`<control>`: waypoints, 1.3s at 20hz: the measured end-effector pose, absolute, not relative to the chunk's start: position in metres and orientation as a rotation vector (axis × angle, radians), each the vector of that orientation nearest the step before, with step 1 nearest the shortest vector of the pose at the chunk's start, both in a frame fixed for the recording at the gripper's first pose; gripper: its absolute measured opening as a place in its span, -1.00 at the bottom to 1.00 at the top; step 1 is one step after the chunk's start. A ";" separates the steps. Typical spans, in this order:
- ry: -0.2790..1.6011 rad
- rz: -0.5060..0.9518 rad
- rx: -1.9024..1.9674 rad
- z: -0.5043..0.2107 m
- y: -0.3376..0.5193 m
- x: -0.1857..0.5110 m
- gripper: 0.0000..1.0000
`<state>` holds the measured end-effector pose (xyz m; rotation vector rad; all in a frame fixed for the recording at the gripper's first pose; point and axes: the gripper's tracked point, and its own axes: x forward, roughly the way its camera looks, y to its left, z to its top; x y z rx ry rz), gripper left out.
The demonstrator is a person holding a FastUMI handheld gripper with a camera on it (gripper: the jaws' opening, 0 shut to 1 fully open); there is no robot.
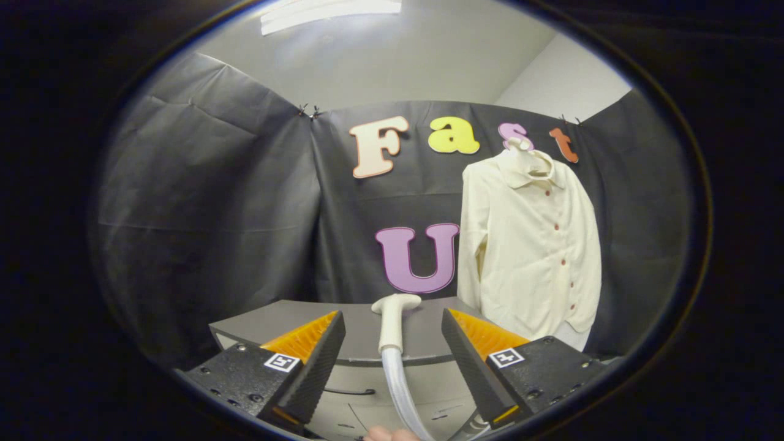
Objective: Iron the clothes twice with a garment steamer, once on the left side and once on the right side.
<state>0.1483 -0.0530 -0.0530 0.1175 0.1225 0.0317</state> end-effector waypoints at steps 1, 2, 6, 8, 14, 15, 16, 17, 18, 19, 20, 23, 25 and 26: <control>0.137 0.043 0.115 -0.057 -0.049 0.159 0.92; 0.151 0.047 0.113 -0.061 -0.047 0.169 0.92; 0.197 0.063 0.108 -0.073 -0.037 0.208 0.92; 0.239 0.064 0.097 -0.086 -0.034 0.224 0.92; 0.355 0.040 0.064 -0.125 -0.030 0.256 0.93; 0.371 0.034 0.063 -0.130 -0.029 0.259 0.91; 0.387 0.026 0.062 -0.135 -0.029 0.262 0.90; 0.398 0.019 0.061 -0.138 -0.029 0.265 0.88; 0.411 0.010 0.056 -0.141 -0.030 0.268 0.84; 0.425 -0.006 0.045 -0.145 -0.032 0.271 0.77; 0.449 -0.014 0.038 -0.153 -0.033 0.271 0.70; 0.526 0.005 0.045 -0.177 -0.022 0.272 0.55; 0.495 -0.015 0.039 -0.174 -0.027 0.274 0.40; 0.510 -0.029 0.026 -0.175 -0.031 0.273 0.29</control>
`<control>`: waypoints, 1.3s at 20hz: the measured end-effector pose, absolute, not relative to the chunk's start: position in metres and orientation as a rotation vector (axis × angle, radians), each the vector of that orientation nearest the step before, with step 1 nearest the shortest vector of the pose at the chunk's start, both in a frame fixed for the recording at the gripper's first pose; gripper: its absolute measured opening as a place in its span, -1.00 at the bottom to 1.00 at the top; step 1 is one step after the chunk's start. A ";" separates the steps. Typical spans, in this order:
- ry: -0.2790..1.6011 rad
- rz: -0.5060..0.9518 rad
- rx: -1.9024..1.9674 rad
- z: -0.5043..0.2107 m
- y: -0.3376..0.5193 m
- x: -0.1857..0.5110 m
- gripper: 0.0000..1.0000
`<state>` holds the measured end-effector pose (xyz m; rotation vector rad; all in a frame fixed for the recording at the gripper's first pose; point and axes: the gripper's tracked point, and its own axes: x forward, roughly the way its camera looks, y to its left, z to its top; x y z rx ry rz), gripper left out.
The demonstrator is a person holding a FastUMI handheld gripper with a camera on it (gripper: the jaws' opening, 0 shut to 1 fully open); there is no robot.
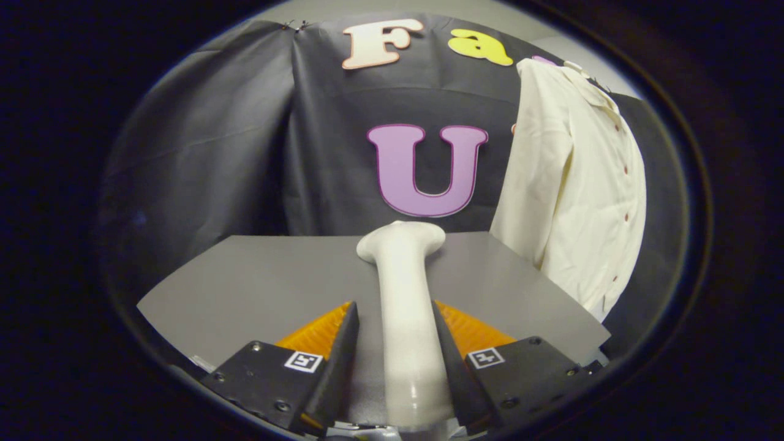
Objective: Iron the clothes twice with a garment steamer, once on the left side and once on the right side.
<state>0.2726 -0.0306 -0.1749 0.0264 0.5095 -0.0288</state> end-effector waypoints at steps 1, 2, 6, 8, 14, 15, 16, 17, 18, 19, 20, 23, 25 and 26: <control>0.509 -0.016 0.024 -0.178 -0.029 0.271 0.19; 0.498 -0.009 0.025 -0.177 -0.029 0.274 0.08; 0.470 0.019 0.083 -0.171 -0.031 0.271 -0.16; 0.441 0.033 0.136 -0.167 -0.031 0.269 -0.21; 0.294 0.100 0.166 -0.118 -0.041 0.238 -0.24; 0.263 0.105 0.158 -0.108 -0.047 0.232 -0.24; 0.234 0.103 0.152 -0.098 -0.054 0.227 -0.24; 0.203 0.096 0.146 -0.088 -0.064 0.221 -0.25; 0.171 0.087 0.139 -0.077 -0.074 0.214 -0.25; 0.133 0.078 0.135 -0.066 -0.085 0.209 -0.25; 0.109 0.074 0.131 -0.059 -0.094 0.205 -0.25; 0.041 0.041 0.126 -0.041 -0.132 0.200 -0.26; 0.009 0.012 0.130 -0.032 -0.158 0.202 -0.26; -0.006 -0.006 0.118 -0.027 -0.172 0.204 -0.26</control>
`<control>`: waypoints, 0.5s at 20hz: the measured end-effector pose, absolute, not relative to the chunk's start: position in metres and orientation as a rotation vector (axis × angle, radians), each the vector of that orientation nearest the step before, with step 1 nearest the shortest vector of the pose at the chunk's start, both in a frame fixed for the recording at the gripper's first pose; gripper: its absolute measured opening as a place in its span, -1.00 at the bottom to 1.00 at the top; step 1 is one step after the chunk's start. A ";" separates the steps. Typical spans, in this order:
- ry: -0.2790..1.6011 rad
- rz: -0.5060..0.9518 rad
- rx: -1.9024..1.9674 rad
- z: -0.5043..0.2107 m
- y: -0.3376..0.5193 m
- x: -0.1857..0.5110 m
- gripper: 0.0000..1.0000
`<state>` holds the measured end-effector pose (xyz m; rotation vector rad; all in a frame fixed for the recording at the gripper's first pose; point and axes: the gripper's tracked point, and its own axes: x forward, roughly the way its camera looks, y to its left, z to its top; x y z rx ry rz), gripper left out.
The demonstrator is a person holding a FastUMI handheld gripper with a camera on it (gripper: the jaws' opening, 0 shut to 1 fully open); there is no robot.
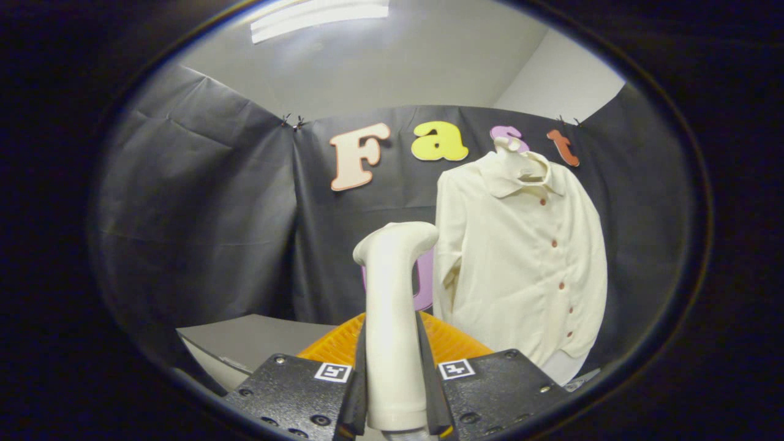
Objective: Iron the clothes twice with a garment steamer, once on the left side and once on the right side.
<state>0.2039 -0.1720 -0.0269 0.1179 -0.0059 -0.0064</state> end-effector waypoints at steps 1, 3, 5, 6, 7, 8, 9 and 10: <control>-0.031 -0.027 0.104 -0.021 -0.186 0.206 -0.26; -0.074 -0.050 0.077 -0.011 -0.209 0.212 -0.26; -0.099 -0.066 0.082 -0.006 -0.230 0.220 -0.26; -0.116 -0.076 0.091 -0.003 -0.240 0.225 -0.26; -0.130 -0.086 0.097 -0.002 -0.250 0.231 -0.26; -0.131 -0.091 0.102 -0.004 -0.259 0.236 -0.26; -0.127 -0.093 0.121 -0.006 -0.266 0.243 -0.26; -0.126 -0.089 0.142 -0.008 -0.271 0.250 -0.26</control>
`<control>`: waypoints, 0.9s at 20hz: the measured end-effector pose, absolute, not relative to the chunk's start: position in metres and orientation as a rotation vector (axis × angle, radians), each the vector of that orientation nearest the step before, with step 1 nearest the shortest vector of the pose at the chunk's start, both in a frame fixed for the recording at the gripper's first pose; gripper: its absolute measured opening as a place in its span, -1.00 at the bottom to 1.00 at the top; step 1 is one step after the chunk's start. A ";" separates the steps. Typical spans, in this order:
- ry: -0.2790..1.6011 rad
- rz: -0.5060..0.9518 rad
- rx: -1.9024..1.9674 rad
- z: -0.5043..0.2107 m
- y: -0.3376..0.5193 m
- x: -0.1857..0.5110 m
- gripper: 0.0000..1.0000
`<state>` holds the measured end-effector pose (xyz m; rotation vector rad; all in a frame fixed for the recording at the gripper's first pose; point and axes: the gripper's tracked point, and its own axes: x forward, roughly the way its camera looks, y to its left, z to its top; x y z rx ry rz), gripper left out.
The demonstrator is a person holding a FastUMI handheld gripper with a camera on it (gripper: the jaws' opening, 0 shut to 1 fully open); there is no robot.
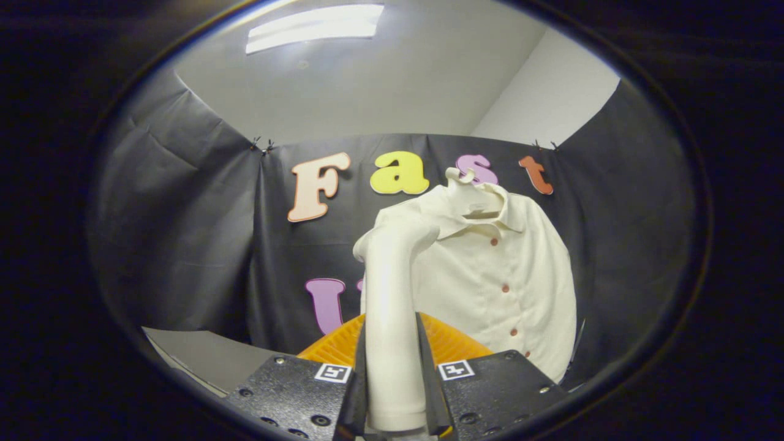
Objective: Iron the clothes twice with a garment steamer, once on the left side and once on the right side.
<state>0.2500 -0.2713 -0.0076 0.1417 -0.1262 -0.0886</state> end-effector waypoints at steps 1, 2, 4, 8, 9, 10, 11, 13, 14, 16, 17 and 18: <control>-0.130 -0.078 0.161 -0.010 -0.275 0.256 -0.26; -0.129 -0.074 0.166 -0.013 -0.279 0.262 -0.26; -0.112 -0.075 0.148 -0.024 -0.290 0.272 -0.26; -0.084 -0.063 0.244 -0.048 -0.298 0.287 -0.27; -0.080 -0.058 0.247 -0.053 -0.298 0.288 -0.26; -0.077 -0.056 0.244 -0.058 -0.300 0.286 -0.26; -0.069 -0.053 0.245 -0.065 -0.299 0.286 -0.26; -0.050 -0.046 0.253 -0.078 -0.298 0.284 -0.26; -0.047 -0.045 0.259 -0.083 -0.297 0.283 -0.27; -0.027 -0.045 0.266 -0.096 -0.298 0.277 -0.27; -0.016 -0.044 0.267 -0.102 -0.298 0.274 -0.27; -0.004 -0.044 0.265 -0.109 -0.299 0.271 -0.27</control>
